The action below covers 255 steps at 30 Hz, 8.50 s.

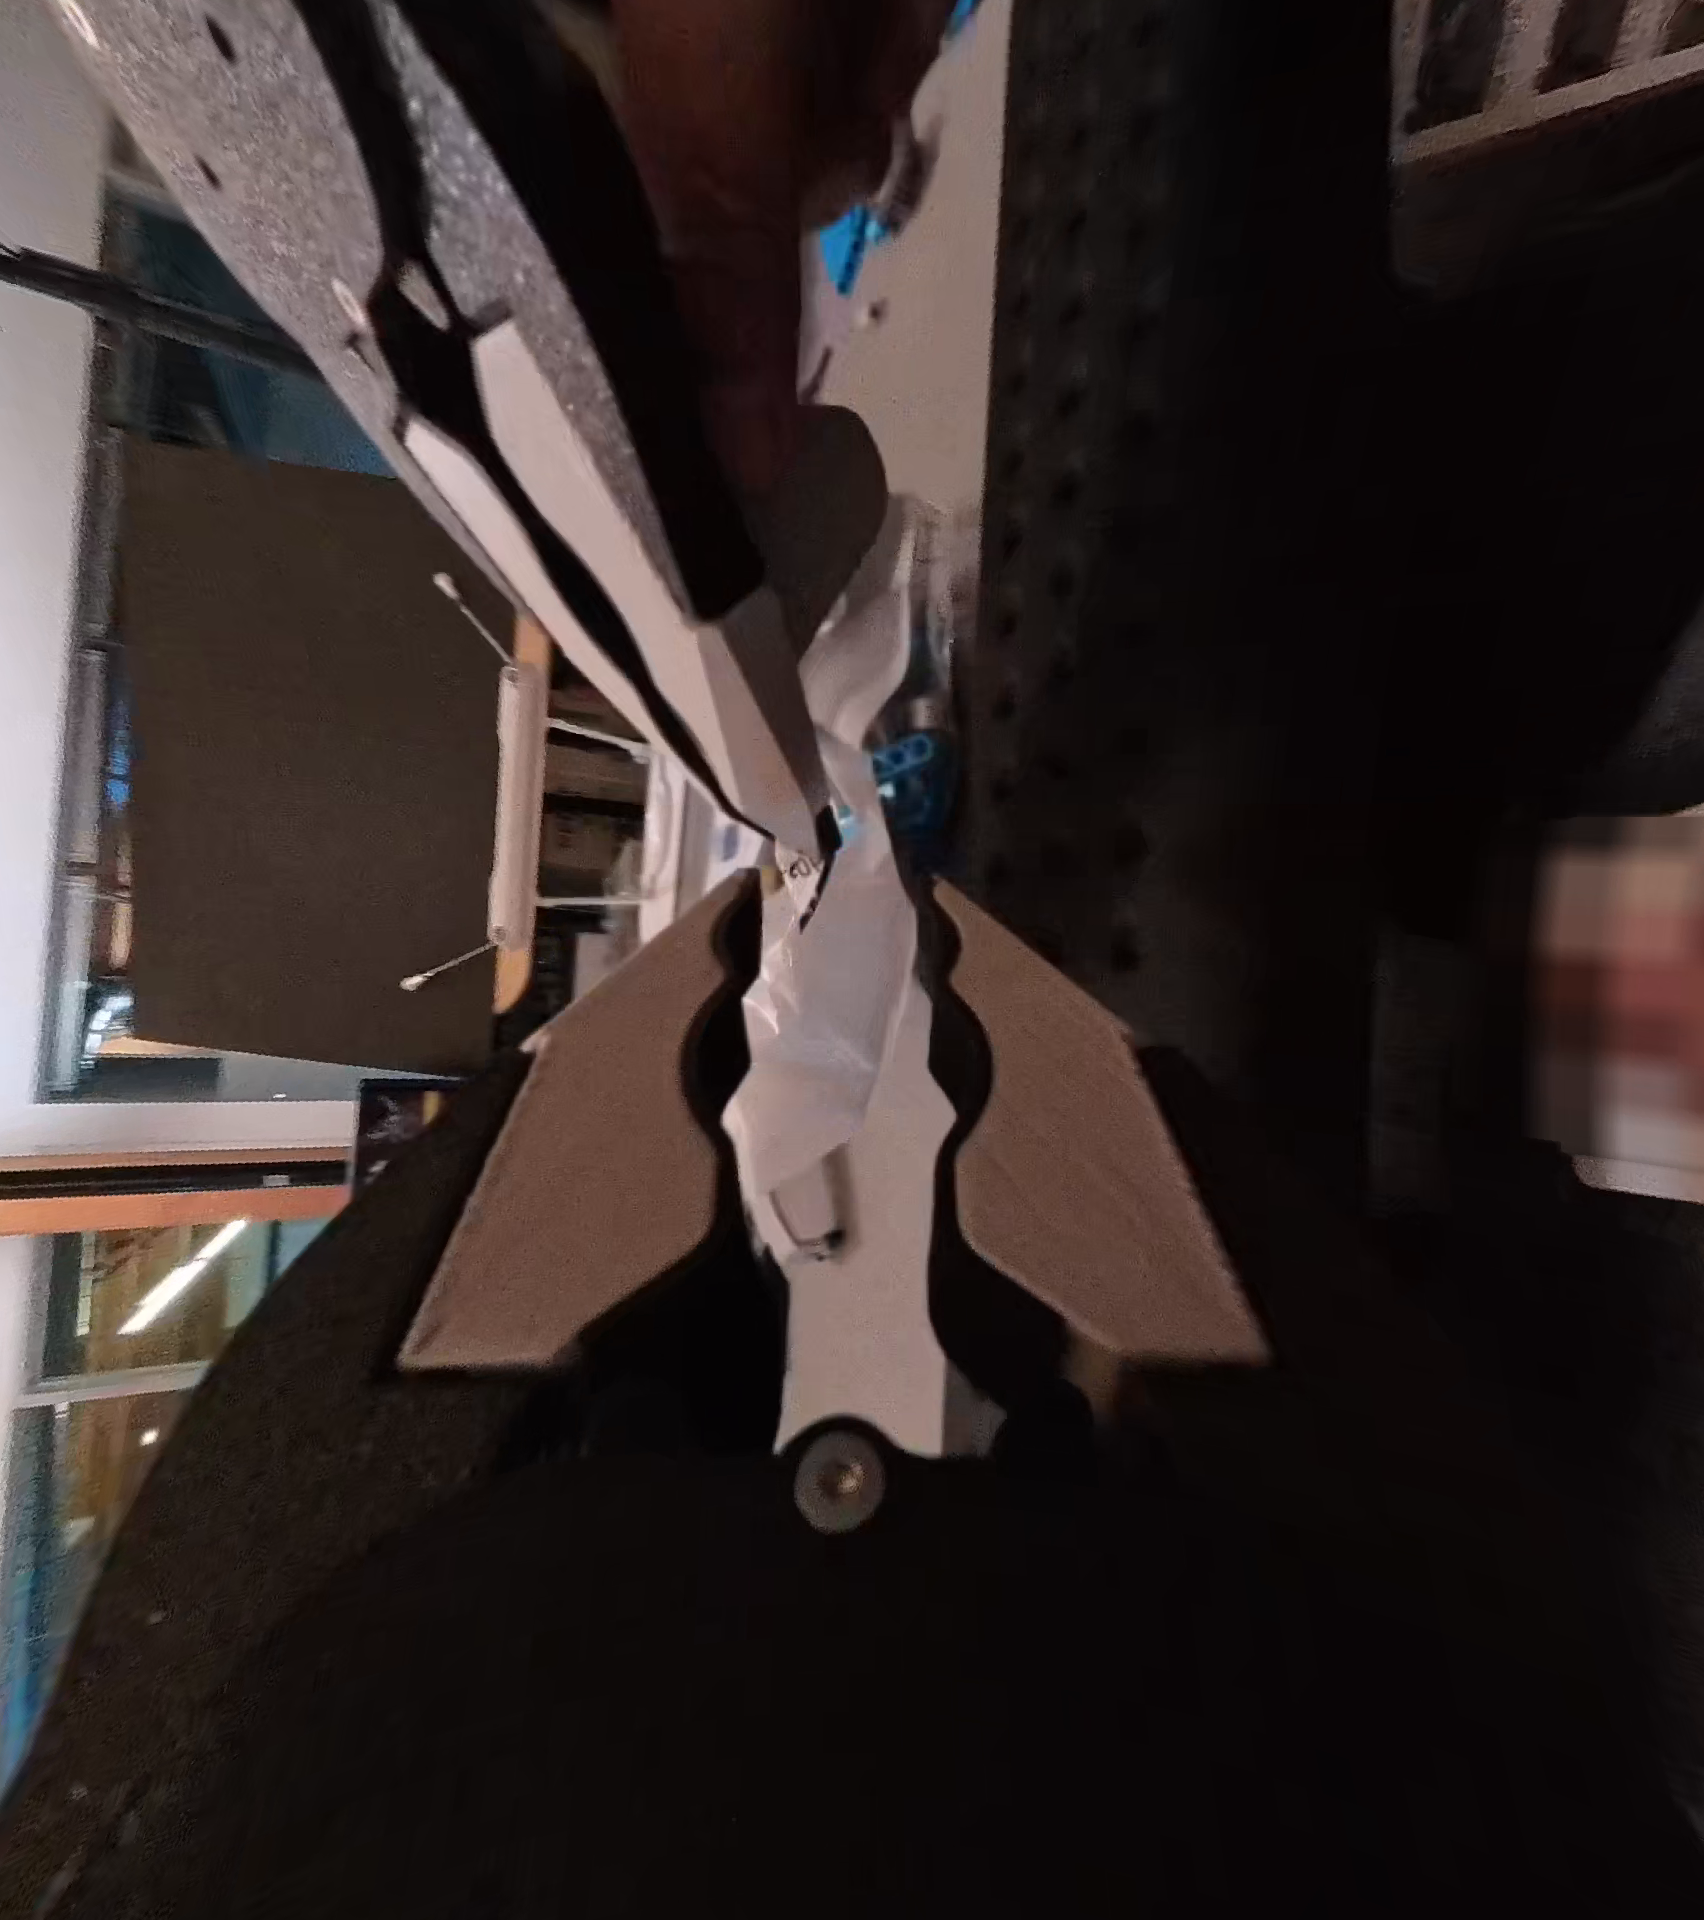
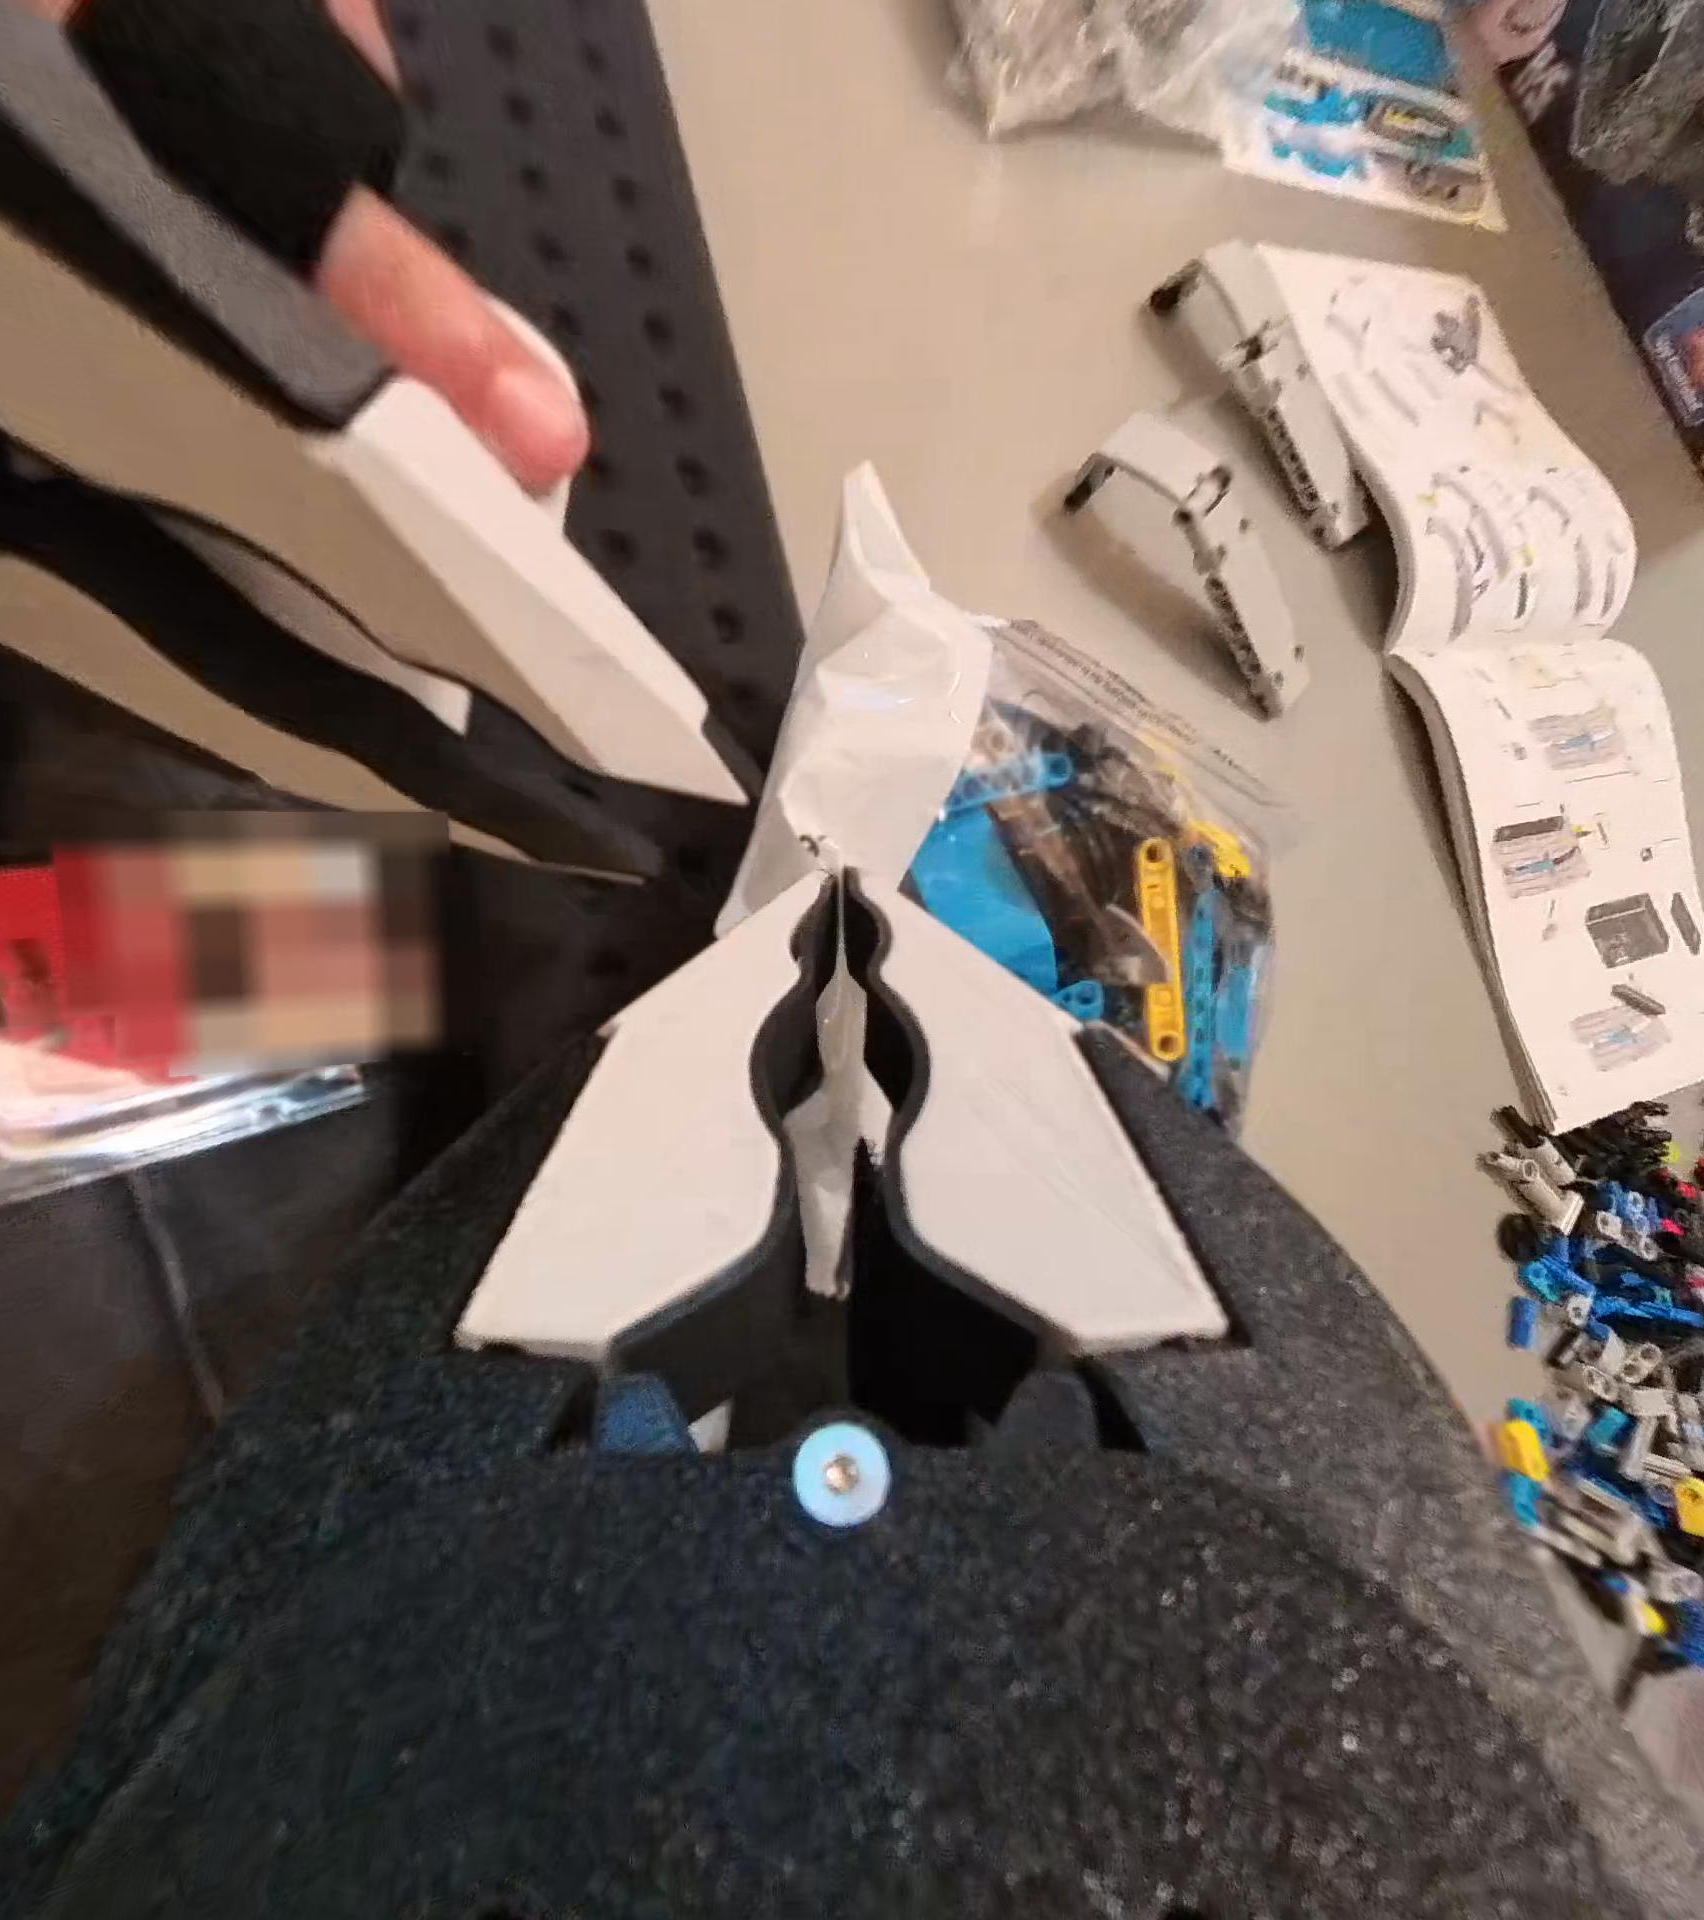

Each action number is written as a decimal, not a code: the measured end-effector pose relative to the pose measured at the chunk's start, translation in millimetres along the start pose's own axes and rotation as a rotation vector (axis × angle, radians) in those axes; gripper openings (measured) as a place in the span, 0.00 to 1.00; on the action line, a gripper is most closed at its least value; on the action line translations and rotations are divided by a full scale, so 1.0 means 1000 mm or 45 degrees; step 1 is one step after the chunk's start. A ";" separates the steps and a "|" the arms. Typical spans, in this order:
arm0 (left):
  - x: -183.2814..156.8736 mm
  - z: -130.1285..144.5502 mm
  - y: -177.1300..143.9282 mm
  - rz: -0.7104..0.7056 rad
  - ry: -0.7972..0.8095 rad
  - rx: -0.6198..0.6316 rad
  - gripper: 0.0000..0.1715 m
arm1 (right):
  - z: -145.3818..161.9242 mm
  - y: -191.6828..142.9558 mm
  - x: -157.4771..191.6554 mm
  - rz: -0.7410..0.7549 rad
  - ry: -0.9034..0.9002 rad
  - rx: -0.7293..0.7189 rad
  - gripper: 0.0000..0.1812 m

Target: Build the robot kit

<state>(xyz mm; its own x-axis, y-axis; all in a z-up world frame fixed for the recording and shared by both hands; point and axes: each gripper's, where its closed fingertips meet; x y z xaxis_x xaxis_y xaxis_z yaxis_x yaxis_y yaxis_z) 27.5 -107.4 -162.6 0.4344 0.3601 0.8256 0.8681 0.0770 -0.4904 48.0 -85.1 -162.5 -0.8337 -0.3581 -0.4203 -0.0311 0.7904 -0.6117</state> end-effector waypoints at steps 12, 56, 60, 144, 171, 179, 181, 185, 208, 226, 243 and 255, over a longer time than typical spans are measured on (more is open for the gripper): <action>0.033 -0.002 -0.010 -0.420 0.416 0.123 0.00 | -0.028 -0.019 -0.020 0.020 0.322 -0.146 0.00; 0.149 -0.022 0.175 0.683 -0.467 0.059 0.00 | 0.115 -0.016 -0.087 0.090 0.928 0.142 0.27; 0.137 -0.026 0.180 0.822 -0.695 -0.065 0.24 | 0.122 -0.015 -0.078 0.128 0.896 0.215 0.25; 0.186 -0.030 0.110 1.030 -0.990 -0.154 0.01 | 0.091 -0.152 -0.183 0.671 0.500 0.377 0.00; 0.213 -0.037 0.087 1.048 -0.930 -0.152 0.02 | 0.063 -0.174 -0.205 0.653 0.539 0.301 0.00; 0.208 -0.046 0.097 1.109 -0.980 -0.181 0.01 | 0.063 -0.155 -0.199 0.604 0.529 0.321 0.00; 0.214 -0.038 0.099 1.066 -0.965 -0.171 0.00 | 0.067 -0.162 -0.204 0.631 0.547 0.311 0.00; 0.226 -0.043 0.083 1.130 -1.047 -0.337 0.00 | 0.065 -0.173 -0.211 0.578 0.706 0.158 0.00; 0.209 0.009 0.042 0.697 -1.002 -0.282 0.16 | 0.066 -0.210 -0.249 0.805 0.746 0.047 0.00; 0.095 0.139 -0.015 0.626 -1.136 -0.309 0.15 | 0.071 -0.241 -0.510 1.251 0.312 -0.135 0.00; 0.071 0.275 -0.102 0.243 -1.729 0.098 0.14 | 0.269 -0.141 -0.453 0.955 0.228 0.210 0.00; 0.094 0.263 -0.068 0.325 -1.824 -0.185 0.14 | 0.289 -0.124 -0.463 0.421 1.990 -0.272 0.00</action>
<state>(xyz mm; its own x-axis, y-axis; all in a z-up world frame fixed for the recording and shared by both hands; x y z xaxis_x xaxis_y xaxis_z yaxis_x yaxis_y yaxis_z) -54.3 166.0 -125.1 0.0467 0.9531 -0.2990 0.8595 -0.1909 -0.4742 597.1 -161.4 -85.7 -0.5332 0.5601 0.6341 0.2948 0.8255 -0.4813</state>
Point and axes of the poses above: each gripper's, where its closed fingertips meet, y out along the fingers, z out of its underside, x = y × z across the jaws, and after that the axes turned 12 degrees about z, right-handed
